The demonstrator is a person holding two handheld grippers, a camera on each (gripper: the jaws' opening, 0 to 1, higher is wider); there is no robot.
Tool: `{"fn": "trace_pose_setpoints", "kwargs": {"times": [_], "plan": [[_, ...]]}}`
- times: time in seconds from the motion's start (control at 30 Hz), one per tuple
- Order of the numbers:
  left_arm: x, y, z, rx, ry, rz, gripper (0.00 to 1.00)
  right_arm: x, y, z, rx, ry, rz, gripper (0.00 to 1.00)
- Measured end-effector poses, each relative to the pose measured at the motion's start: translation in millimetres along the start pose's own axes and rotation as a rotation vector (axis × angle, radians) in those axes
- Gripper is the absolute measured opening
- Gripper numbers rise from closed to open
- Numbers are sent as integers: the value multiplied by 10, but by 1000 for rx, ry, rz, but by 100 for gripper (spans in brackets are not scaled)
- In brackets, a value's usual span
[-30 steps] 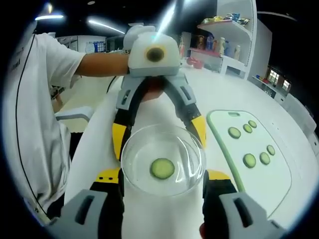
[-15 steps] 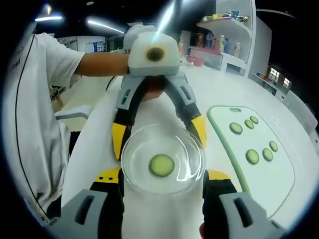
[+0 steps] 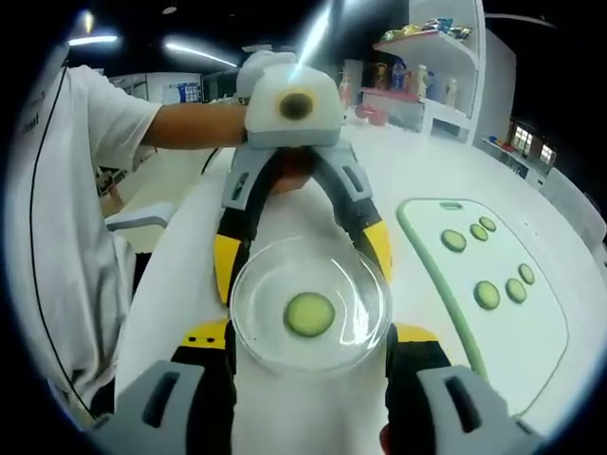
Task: Open the petri dish lid, add cucumber slices into the petri dish, and close the lid
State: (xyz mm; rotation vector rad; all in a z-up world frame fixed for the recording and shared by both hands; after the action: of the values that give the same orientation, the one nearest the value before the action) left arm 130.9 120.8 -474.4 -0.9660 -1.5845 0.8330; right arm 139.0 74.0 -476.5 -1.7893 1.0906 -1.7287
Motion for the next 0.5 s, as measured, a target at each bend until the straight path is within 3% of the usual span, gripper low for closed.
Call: {"fn": "trace_pose_setpoints", "kwargs": {"times": [0.5], "plan": [[25, 54, 18, -10, -7, 13, 73, -3, 30, -4, -33, -6, 71, 64]]}}
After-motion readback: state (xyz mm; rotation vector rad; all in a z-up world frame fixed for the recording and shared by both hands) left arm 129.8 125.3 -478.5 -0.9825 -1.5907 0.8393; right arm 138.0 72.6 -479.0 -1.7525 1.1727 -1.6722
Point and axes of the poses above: the point that each gripper's makers call its tool centre point, and the gripper's own axes: x roughly backward along the fingers, z roughly to its right, y roughly out of its underside, the point moved 3 cm from there along x, roughly backward along the fingers, and after that the axes turned 14 degrees about -x, right-handed, at the moved point
